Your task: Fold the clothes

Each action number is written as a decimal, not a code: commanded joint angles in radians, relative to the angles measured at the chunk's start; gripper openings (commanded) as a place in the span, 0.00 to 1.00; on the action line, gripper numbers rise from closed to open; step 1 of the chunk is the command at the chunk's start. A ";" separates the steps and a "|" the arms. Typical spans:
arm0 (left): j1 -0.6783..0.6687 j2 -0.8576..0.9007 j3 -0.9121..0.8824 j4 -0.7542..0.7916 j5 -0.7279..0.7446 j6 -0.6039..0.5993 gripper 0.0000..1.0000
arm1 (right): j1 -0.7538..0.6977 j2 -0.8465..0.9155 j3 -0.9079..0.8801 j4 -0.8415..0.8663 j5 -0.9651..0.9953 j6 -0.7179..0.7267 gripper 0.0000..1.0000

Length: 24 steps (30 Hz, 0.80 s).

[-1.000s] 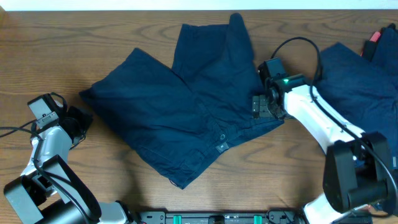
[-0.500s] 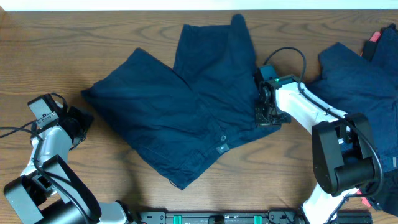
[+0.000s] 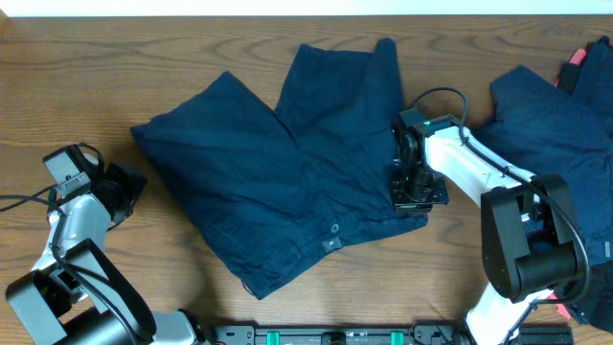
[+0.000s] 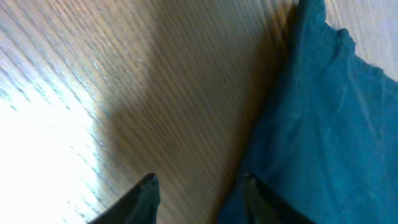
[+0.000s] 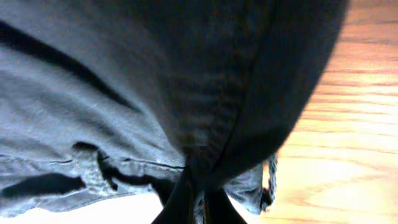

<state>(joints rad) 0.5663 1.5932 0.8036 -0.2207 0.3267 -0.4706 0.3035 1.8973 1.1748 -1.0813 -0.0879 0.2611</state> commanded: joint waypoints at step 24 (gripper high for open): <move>-0.148 -0.008 -0.002 0.182 0.117 0.005 0.72 | 0.138 -0.002 0.000 0.072 -0.163 0.045 0.02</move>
<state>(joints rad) 0.4377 1.5932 0.8036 -0.0624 0.3893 -0.4713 0.4038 1.8973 1.1748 -1.0187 -0.2214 0.2714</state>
